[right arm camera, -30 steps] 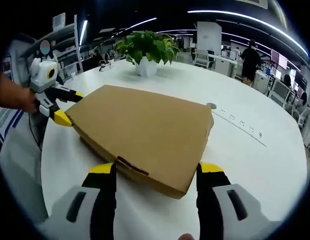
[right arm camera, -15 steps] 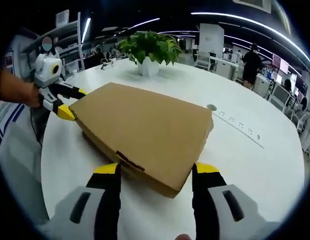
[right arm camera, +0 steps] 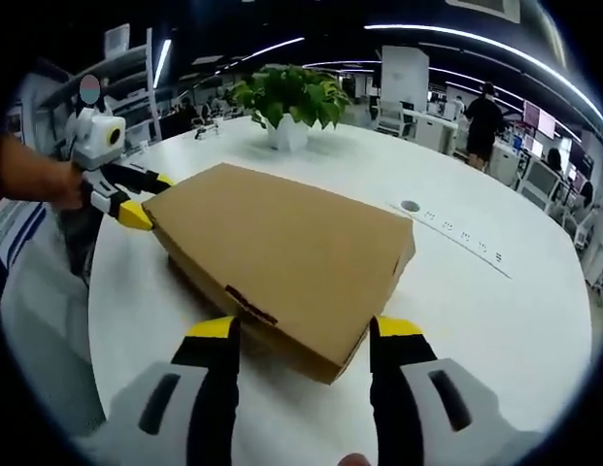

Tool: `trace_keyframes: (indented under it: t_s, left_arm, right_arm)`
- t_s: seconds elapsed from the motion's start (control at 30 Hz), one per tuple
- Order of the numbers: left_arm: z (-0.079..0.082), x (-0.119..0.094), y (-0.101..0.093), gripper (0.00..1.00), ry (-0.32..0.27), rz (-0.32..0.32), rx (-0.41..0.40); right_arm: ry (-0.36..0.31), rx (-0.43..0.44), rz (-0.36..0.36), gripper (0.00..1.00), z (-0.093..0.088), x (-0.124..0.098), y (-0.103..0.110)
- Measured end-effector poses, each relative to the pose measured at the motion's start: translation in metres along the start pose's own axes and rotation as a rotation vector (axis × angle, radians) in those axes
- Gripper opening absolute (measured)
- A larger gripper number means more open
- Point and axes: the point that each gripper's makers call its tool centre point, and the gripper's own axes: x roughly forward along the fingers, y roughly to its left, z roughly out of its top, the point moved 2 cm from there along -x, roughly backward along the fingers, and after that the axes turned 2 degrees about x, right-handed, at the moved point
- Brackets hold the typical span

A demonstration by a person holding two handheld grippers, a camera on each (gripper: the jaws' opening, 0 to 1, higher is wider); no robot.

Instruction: Operate the shoe box by opening the lid, removing the specified soft item, and placing it in the target area until the item is outside and the box remains undamaged.

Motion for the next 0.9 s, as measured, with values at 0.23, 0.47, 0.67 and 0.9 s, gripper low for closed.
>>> trace_keyframes:
  t_s: [0.23,0.47,0.67,0.9]
  left_arm:
    - [-0.006,-0.007,-0.003,0.59,0.004,-0.013,0.01]
    - [-0.011,-0.015,-0.007,0.59,0.013,-0.028,0.032]
    - [-0.017,-0.021,-0.011,0.59,0.02,-0.039,0.051]
    - [-0.023,-0.027,-0.014,0.6,0.026,-0.051,0.064]
  right_arm:
    - [0.012,-0.006,-0.002,0.5,-0.005,-0.006,0.011]
    - [0.019,-0.011,-0.01,0.49,-0.014,-0.015,0.028]
    - [0.012,0.011,-0.028,0.49,-0.021,-0.024,0.042]
    - [0.01,0.032,-0.043,0.48,-0.028,-0.031,0.054]
